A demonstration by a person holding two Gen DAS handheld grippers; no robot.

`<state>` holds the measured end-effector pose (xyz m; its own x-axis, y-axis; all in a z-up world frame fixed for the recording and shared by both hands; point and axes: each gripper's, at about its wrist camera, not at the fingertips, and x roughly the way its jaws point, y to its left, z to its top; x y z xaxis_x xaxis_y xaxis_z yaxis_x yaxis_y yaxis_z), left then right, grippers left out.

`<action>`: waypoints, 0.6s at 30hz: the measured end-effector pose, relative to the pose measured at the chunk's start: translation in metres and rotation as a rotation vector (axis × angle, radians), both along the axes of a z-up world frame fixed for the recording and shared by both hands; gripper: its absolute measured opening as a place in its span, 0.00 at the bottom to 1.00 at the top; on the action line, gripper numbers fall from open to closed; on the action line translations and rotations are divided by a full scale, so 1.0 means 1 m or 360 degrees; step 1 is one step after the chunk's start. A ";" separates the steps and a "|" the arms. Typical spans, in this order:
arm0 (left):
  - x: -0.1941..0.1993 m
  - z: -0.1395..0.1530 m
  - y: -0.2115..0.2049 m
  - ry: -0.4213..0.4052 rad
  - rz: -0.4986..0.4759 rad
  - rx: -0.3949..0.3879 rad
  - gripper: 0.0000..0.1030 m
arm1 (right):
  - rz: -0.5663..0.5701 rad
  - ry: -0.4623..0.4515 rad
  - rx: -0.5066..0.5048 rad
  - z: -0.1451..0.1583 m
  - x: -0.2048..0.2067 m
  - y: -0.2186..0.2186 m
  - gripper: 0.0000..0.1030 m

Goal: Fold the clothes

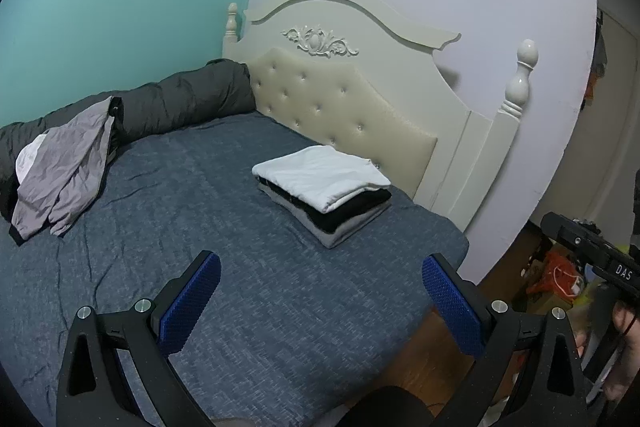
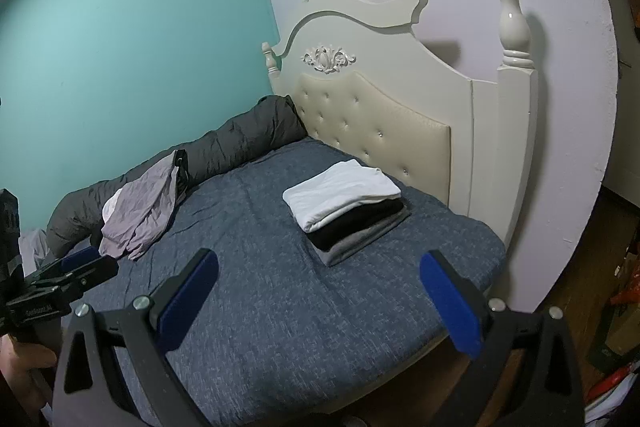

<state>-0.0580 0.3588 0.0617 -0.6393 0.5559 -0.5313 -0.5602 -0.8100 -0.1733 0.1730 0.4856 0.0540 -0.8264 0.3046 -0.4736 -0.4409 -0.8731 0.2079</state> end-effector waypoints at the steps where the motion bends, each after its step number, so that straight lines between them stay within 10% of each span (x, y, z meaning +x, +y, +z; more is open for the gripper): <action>1: 0.000 0.000 -0.001 0.0001 -0.0001 -0.0002 1.00 | -0.0001 -0.0002 0.0002 0.000 0.000 -0.001 0.99; 18: 0.009 -0.004 -0.005 0.0007 -0.0018 -0.0021 1.00 | -0.0005 0.0001 0.0031 -0.009 0.002 -0.012 0.99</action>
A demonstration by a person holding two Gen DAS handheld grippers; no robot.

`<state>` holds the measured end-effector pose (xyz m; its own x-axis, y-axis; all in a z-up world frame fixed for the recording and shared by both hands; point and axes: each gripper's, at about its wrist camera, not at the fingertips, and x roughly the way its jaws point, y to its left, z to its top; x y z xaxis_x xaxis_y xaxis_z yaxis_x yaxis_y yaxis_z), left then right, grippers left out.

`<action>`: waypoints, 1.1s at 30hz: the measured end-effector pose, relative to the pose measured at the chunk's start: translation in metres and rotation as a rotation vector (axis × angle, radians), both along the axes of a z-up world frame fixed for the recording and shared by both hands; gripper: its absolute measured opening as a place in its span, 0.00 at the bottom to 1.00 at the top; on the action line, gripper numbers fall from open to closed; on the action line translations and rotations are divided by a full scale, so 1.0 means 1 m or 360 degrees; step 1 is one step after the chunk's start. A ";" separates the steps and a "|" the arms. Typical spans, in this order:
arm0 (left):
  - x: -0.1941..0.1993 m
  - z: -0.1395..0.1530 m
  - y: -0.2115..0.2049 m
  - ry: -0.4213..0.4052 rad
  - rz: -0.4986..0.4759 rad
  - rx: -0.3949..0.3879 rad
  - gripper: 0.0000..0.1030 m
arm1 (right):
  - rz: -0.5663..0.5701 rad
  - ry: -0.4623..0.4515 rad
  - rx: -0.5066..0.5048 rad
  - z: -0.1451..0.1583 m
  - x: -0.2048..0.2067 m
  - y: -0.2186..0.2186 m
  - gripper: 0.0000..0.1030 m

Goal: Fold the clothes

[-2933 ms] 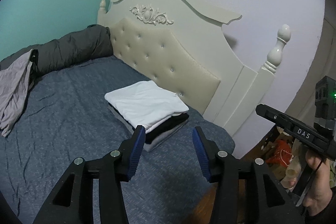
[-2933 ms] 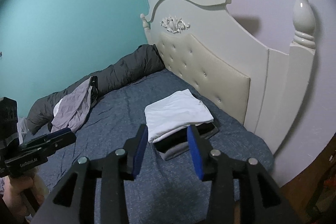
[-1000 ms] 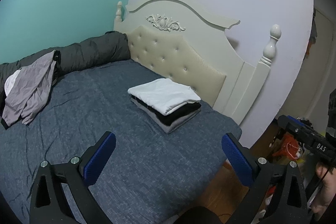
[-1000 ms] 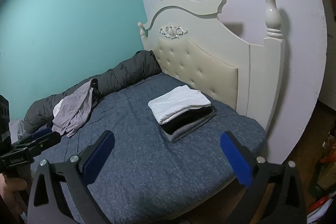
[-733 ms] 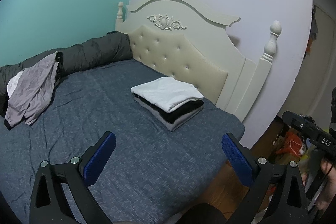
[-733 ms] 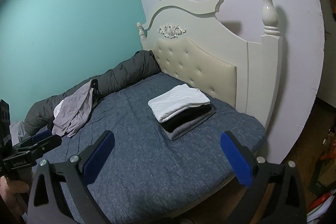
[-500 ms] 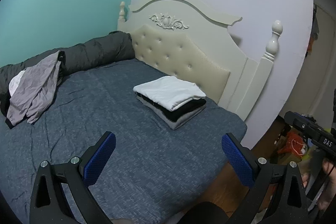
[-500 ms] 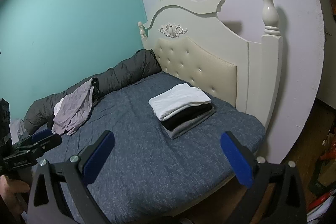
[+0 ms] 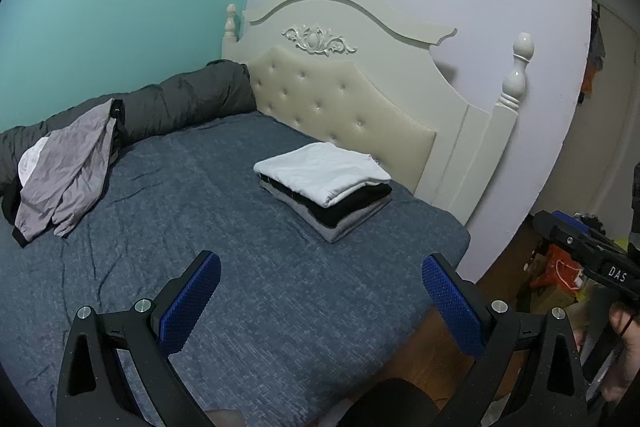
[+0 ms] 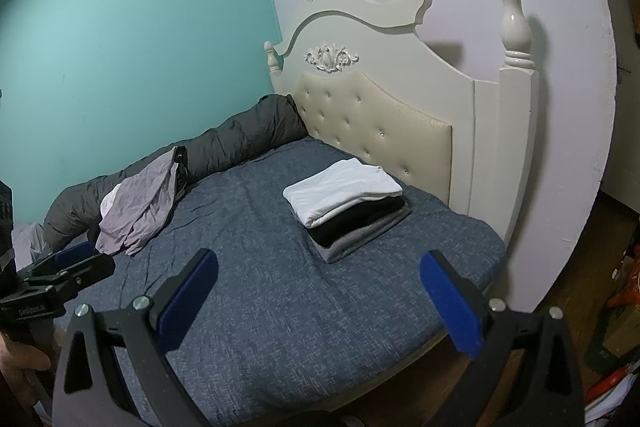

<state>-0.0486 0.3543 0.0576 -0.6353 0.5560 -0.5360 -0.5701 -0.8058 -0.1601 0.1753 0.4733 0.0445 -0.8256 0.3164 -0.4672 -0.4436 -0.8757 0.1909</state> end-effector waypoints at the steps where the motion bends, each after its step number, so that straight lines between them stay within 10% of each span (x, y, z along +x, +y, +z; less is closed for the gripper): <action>1: 0.000 -0.001 0.000 -0.0007 0.0001 0.0002 1.00 | 0.0000 0.0001 -0.0001 0.000 0.000 0.000 0.99; 33: 0.002 0.001 0.000 0.0014 0.0018 0.0013 1.00 | 0.0001 -0.0001 -0.0006 -0.002 -0.001 -0.002 0.99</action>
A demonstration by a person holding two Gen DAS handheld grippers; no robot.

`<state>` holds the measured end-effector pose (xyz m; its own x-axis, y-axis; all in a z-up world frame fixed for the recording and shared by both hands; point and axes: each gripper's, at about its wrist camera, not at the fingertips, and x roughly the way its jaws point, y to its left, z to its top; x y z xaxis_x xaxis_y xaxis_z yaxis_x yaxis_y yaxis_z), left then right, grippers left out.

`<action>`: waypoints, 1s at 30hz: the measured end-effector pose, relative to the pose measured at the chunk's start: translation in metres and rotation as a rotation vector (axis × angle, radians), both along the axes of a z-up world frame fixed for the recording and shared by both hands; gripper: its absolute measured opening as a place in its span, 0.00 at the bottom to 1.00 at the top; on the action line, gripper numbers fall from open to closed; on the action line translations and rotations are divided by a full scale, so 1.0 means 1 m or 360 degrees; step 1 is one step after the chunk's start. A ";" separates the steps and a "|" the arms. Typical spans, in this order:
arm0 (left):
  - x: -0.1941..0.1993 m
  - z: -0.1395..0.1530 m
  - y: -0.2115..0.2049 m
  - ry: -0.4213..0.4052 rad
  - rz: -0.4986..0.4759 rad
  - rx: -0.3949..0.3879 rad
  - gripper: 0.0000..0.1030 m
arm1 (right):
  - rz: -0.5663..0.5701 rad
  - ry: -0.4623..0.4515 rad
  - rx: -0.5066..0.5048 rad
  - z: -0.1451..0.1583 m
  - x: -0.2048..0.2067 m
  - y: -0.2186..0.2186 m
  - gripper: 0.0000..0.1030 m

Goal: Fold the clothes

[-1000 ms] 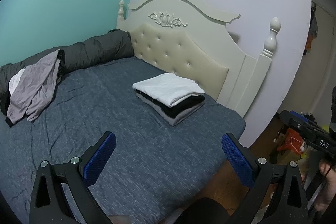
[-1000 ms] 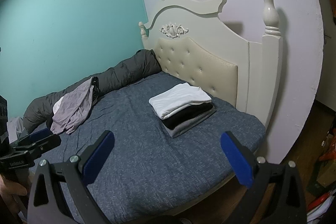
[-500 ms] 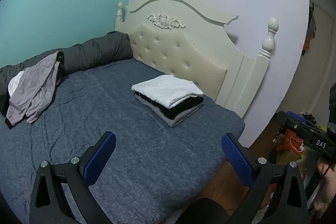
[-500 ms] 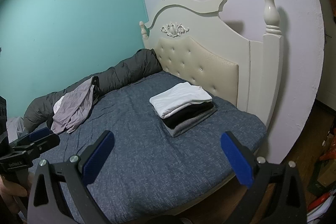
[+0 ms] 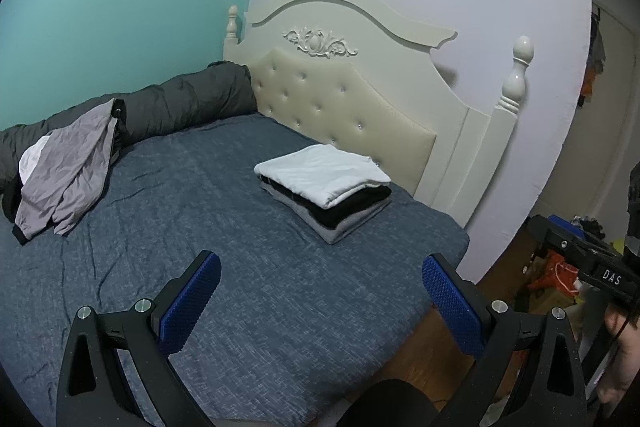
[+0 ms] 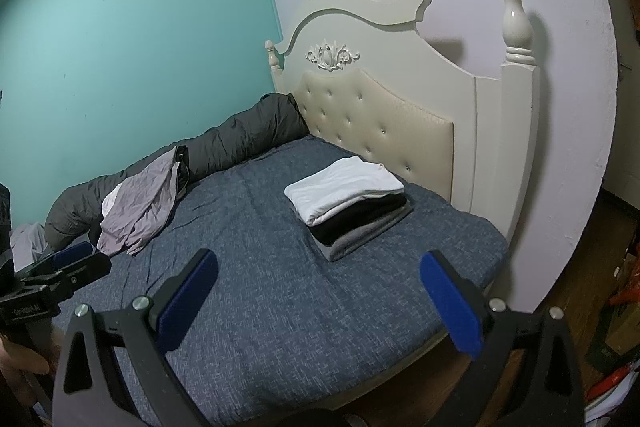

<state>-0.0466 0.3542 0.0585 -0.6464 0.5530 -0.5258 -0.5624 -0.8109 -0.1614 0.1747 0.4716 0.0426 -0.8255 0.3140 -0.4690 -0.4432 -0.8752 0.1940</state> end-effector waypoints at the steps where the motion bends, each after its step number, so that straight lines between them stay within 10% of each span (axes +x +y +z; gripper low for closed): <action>1: -0.001 0.000 0.000 -0.0004 0.0000 0.0000 1.00 | -0.0002 0.0000 0.0000 0.000 0.000 0.000 0.99; 30: 0.004 0.002 -0.001 0.0009 0.0010 -0.0001 1.00 | 0.0007 -0.0012 -0.0030 -0.005 0.001 0.000 1.00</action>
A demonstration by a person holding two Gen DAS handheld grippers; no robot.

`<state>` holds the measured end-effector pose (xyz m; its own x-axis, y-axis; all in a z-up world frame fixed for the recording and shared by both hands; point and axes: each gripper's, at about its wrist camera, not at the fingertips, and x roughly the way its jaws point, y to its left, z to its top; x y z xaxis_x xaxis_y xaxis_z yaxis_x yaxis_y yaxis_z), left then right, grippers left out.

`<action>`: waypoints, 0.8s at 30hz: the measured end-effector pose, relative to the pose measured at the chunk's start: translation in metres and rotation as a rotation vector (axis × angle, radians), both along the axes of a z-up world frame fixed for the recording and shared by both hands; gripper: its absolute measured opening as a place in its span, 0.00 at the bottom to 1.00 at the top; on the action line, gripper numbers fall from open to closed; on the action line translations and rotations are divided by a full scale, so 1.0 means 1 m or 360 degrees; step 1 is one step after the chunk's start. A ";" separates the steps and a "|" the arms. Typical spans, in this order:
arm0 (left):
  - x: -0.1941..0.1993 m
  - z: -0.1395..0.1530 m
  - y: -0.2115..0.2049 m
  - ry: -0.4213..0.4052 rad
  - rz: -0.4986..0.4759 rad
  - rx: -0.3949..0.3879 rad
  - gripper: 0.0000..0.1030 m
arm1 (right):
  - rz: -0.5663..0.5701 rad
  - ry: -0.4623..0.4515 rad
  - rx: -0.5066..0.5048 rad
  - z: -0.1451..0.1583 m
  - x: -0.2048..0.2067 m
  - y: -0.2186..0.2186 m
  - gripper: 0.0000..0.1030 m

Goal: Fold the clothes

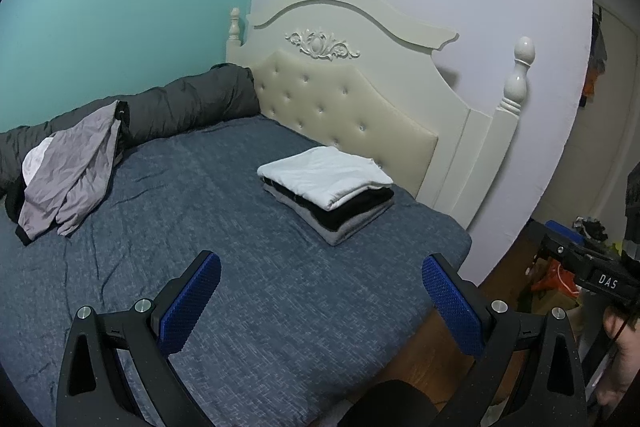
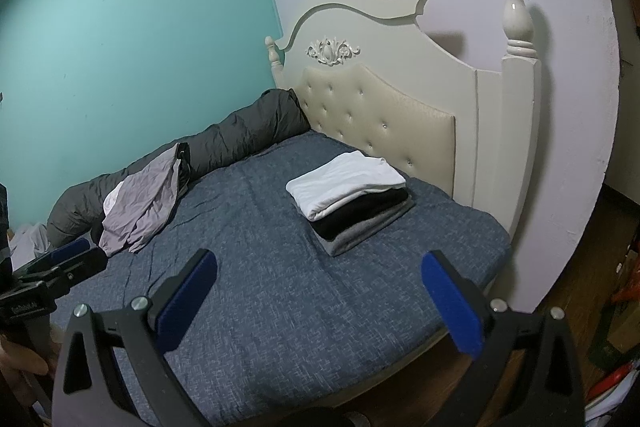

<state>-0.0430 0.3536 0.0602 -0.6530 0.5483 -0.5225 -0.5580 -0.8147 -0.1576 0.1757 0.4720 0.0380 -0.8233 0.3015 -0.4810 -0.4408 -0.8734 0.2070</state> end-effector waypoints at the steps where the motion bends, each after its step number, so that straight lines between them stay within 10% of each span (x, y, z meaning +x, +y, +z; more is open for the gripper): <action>1: 0.000 0.000 0.000 -0.0003 0.0000 0.0002 1.00 | 0.0000 0.0000 -0.0001 0.000 0.000 0.000 1.00; 24: -0.003 -0.004 -0.004 -0.0026 0.0020 -0.0001 1.00 | -0.0002 0.0000 -0.0019 -0.002 0.000 0.001 1.00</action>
<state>-0.0463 0.3493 0.0566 -0.6512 0.5399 -0.5333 -0.5453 -0.8216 -0.1659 0.1754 0.4725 0.0363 -0.8228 0.2969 -0.4846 -0.4420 -0.8703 0.2172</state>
